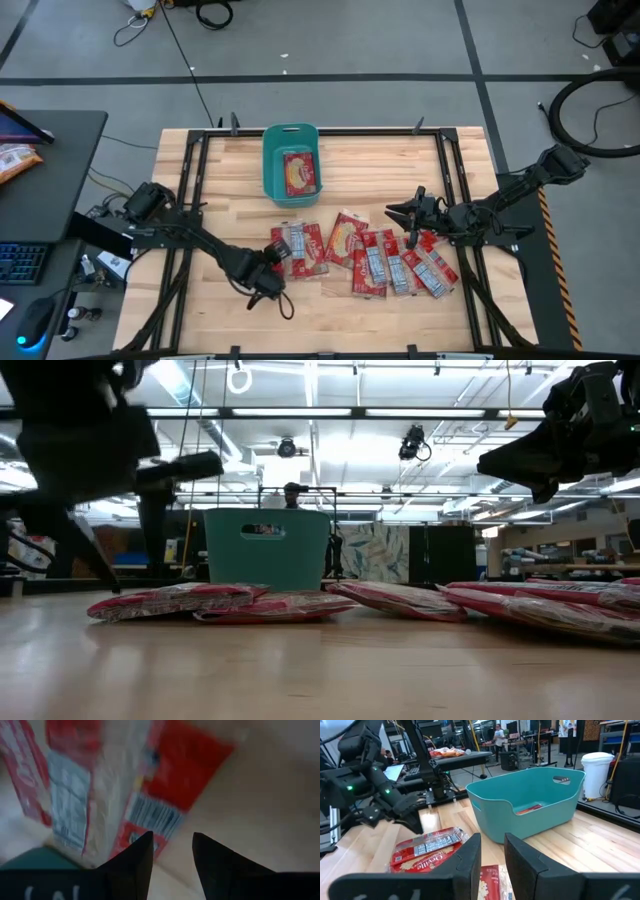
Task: Sort popcorn bags into baskets
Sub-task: Put the red popcorn bag into the green bin
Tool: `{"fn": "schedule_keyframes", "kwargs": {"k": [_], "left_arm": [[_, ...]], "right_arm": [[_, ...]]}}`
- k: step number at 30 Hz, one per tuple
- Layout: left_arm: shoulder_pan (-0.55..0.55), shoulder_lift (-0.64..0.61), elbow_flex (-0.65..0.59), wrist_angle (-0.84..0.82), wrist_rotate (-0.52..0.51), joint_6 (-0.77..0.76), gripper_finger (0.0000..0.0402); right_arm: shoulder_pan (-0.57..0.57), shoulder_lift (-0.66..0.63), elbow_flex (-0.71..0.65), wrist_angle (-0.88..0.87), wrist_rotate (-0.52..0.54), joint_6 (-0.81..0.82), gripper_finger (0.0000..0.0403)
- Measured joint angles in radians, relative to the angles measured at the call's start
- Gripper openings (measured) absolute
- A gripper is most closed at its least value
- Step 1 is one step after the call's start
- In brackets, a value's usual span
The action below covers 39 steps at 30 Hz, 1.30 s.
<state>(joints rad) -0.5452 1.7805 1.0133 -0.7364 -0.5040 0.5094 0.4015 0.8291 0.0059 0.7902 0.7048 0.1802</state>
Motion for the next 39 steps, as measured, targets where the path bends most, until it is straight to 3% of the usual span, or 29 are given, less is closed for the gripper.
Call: {"fn": "schedule_keyframes", "kwargs": {"k": [3,11,15,21,26,29,39], "left_arm": [[-0.005,0.000,-0.034,0.066,-0.066,0.016,0.0144],[-0.002,-0.004,-0.113,0.199,-0.067,0.039,0.0136],[-0.002,-0.005,-0.136,0.245,-0.076,0.037,0.0105],[-0.002,-0.004,-0.137,0.253,-0.066,0.000,0.0017],[-0.003,-0.017,-0.113,0.205,-0.047,-0.006,0.0008],[-0.004,-0.063,-0.081,0.142,-0.050,-0.002,0.0004],[0.001,-0.289,0.032,0.065,-0.218,0.107,0.0002]], "right_arm": [[0.000,0.000,0.000,0.002,0.000,0.000,0.0090],[0.000,0.000,0.000,0.001,0.000,0.000,0.0090],[0.000,0.000,0.000,0.001,0.000,0.000,0.0090],[0.000,0.000,0.000,0.001,0.000,0.000,0.0090],[0.000,0.000,0.000,0.001,0.000,0.000,0.0090],[0.000,0.000,0.000,0.001,0.000,0.000,0.0090],[0.000,0.002,0.000,0.003,0.000,0.000,0.0090]]}}
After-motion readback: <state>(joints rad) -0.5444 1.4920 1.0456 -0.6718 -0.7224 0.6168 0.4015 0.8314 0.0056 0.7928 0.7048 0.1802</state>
